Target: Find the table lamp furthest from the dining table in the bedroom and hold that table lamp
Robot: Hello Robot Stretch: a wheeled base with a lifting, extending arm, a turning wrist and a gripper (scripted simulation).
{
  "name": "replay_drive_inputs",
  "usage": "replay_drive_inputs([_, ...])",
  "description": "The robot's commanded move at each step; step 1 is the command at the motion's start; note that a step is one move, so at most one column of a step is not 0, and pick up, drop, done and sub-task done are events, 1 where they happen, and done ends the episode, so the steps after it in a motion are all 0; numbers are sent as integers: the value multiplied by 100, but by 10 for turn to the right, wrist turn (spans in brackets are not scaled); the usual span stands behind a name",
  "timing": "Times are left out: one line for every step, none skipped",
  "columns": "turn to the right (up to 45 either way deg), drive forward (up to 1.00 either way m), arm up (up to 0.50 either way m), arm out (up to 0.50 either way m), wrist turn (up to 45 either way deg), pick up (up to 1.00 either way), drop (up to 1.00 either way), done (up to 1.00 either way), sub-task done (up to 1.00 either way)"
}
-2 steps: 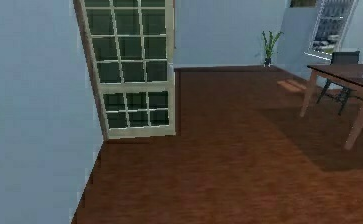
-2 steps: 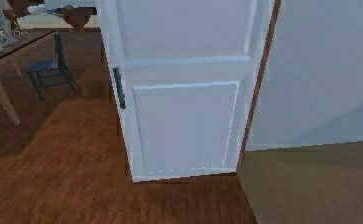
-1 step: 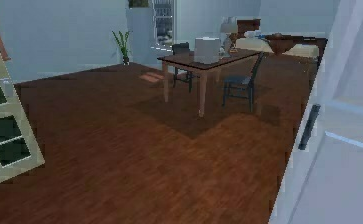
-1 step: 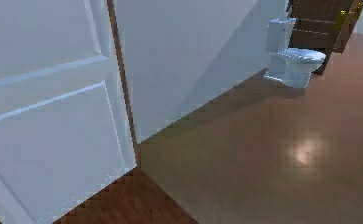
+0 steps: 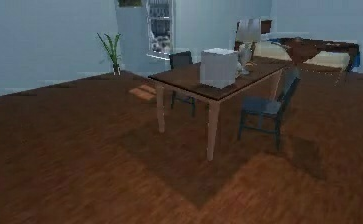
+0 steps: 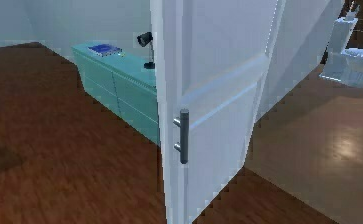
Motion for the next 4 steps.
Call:
replay_drive_inputs([90,0,0,0,0,0,0,0,0])
replay_drive_inputs([0,25,0,0,0,0,0,0,0])
replay_drive_inputs([240,0,0,0,0,0,0,0,0])
replay_drive_inputs([0,80,0,0,0,0,0,0,0])
